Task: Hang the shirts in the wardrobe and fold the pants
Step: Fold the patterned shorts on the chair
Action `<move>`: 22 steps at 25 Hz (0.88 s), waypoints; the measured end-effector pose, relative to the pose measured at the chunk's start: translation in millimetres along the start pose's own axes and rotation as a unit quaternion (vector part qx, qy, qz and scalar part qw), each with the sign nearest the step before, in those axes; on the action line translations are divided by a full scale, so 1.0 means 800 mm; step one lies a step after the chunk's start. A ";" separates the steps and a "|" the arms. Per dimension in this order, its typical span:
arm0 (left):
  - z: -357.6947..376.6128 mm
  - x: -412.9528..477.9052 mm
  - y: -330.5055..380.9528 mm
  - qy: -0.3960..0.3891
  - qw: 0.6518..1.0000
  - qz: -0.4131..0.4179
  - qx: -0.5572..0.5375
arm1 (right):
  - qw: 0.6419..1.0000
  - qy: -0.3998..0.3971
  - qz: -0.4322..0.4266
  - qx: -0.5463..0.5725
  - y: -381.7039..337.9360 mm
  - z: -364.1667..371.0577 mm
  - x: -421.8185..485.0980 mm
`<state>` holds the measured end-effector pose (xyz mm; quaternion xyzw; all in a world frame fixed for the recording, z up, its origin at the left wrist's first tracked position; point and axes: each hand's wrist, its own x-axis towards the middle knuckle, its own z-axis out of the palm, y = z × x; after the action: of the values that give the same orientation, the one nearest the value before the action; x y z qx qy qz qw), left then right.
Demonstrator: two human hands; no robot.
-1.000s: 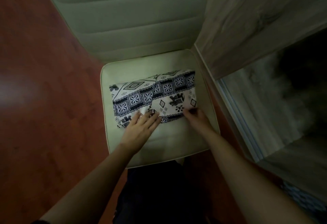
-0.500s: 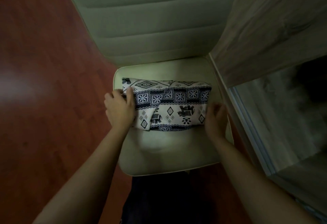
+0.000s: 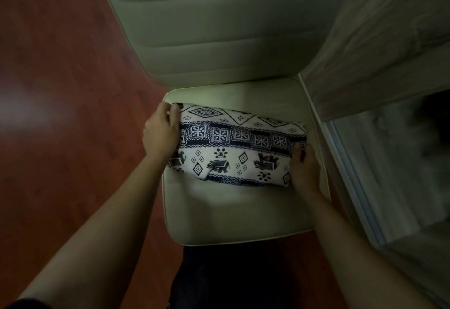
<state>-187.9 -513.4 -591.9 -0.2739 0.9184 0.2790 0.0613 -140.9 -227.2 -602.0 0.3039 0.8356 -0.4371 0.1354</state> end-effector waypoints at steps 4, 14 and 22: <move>0.004 -0.060 -0.016 0.056 0.991 -0.119 -0.024 | 0.998 0.064 0.009 0.020 0.009 0.008 -0.032; 0.010 -0.079 -0.053 0.046 0.990 0.013 0.136 | 0.987 0.137 -0.016 -0.076 0.013 0.017 -0.014; 0.011 -0.074 -0.061 -0.008 1.000 -0.021 -0.019 | 0.997 0.058 -0.003 -0.043 0.017 0.010 -0.021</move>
<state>-112.4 -514.9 -607.4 -0.2917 0.9065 0.2973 0.0688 -119.6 -234.0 -607.3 0.3200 0.8610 -0.3832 0.0978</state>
